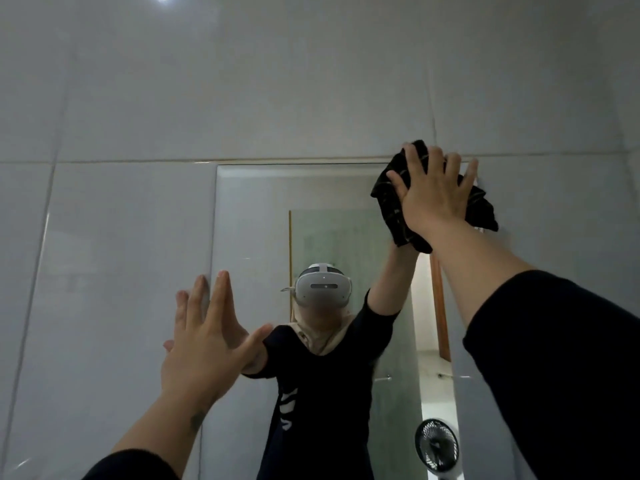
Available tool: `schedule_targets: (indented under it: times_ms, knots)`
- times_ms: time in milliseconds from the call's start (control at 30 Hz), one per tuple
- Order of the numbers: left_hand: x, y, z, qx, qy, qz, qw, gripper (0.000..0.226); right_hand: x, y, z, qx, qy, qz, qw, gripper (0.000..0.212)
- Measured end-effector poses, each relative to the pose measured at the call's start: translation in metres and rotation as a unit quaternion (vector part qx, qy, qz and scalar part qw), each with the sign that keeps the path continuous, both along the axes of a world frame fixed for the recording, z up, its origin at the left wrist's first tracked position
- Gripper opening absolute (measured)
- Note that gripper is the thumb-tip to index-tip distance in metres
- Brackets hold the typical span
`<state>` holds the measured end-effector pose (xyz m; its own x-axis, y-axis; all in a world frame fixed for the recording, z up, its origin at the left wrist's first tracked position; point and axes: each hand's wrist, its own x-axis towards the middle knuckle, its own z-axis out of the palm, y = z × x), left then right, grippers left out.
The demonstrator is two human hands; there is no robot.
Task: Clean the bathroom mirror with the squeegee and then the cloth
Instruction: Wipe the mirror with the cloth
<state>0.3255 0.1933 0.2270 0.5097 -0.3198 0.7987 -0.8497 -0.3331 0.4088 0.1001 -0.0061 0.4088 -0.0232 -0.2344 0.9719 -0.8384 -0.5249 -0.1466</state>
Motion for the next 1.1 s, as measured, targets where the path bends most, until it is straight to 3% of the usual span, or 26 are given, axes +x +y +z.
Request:
schedule_targets:
  times_ms: [133,533,767,1100]
  knots:
    - [-0.003,0.000,0.000,0.004,-0.002,-0.001,1.000,0.103,-0.029,-0.021,-0.001,0.034,-0.044,0.010,0.998,0.060]
    - [-0.001,-0.003,0.000,0.016,-0.009,0.009,1.000,0.103,-0.018,-0.028,-0.070,-0.004,-0.154,0.019,0.988,0.056]
    - [-0.002,-0.003,-0.002,0.007,-0.011,0.010,1.000,0.103,0.020,0.002,-0.091,-0.031,-0.126,0.035,0.991,0.053]
    - [0.000,-0.002,-0.001,0.016,-0.008,0.008,1.000,0.099,0.099,0.068,-0.068,-0.080,-0.004,0.084,0.993,0.057]
